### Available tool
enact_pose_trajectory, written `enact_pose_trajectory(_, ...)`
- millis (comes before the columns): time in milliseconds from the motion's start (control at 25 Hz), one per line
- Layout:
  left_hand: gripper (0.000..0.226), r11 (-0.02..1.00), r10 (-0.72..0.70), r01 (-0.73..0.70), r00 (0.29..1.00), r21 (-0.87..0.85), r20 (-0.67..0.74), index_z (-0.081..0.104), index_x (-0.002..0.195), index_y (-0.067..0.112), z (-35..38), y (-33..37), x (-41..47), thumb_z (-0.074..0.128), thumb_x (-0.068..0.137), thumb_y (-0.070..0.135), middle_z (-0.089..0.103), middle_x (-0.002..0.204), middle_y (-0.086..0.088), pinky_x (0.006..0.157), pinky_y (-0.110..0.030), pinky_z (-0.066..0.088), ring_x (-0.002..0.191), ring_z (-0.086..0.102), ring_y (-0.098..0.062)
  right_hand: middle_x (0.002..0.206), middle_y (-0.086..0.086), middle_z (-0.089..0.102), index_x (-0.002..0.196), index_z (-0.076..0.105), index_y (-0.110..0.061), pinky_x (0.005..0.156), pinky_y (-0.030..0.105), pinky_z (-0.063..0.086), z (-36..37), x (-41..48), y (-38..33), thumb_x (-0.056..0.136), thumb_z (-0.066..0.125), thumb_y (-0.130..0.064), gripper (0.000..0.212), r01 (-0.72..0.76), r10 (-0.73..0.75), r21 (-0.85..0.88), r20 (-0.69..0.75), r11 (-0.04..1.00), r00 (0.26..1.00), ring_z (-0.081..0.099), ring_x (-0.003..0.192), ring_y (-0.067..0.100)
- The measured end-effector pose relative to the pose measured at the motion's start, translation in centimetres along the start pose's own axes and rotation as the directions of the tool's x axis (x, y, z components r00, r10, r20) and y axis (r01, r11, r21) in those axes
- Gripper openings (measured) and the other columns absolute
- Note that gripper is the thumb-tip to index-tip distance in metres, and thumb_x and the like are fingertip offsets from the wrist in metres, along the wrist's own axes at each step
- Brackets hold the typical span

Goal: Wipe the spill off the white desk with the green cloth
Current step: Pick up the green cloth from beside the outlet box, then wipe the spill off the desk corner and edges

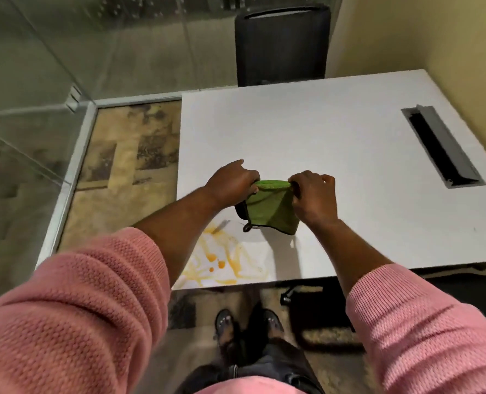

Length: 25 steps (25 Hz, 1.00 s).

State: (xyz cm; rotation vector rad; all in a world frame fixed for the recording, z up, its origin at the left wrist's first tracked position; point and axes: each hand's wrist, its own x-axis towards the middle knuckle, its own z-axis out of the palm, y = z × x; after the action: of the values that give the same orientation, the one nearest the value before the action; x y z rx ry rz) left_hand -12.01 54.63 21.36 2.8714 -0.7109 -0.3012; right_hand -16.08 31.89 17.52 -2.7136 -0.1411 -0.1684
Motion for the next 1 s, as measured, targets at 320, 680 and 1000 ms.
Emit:
enact_pose_trajectory(320,0.022,0.966,-0.257,0.245,0.95,-0.085,-0.18,0.07,0.115,0.016,1.9,-2.0,-3.3,0.059,0.101,0.029,0.078,0.099,-0.008,0.122,-0.028,0.018,0.115,0.067,-0.031,0.1,0.001,0.069,0.101,0.072,-0.021,0.094,0.043,0.033,2.6,3.3,-2.2,0.077,0.055,-0.017,0.029,0.213,-0.213,0.043,-0.011,0.976,0.977,0.063,0.096,0.027)
enact_pose_trajectory(680,0.028,0.941,-0.271,0.266,0.963,-0.211,0.006,0.07,0.111,0.007,14.0,2.4,-12.0,0.073,0.088,0.021,0.06,0.145,-0.013,0.125,-0.044,0.027,0.133,0.059,-0.029,0.085,0.005,0.068,0.085,0.072,-0.014,0.094,0.044,0.036,7.5,-6.6,0.7,0.071,0.052,-0.026,0.027,0.306,-0.303,0.054,0.382,0.95,0.873,0.066,0.086,0.033)
enact_pose_trajectory(1000,0.043,0.929,-0.255,0.31,0.932,-0.204,0.257,0.063,0.129,0.012,22.4,4.8,-14.5,0.064,0.092,0.035,0.033,0.166,-0.014,0.128,-0.046,0.015,0.157,0.024,-0.026,0.097,0.003,0.072,0.096,0.073,-0.023,0.096,0.042,0.035,11.9,-11.3,2.7,0.075,0.052,-0.037,0.033,0.374,-0.271,0.007,0.701,0.927,0.66,0.066,0.099,0.031)
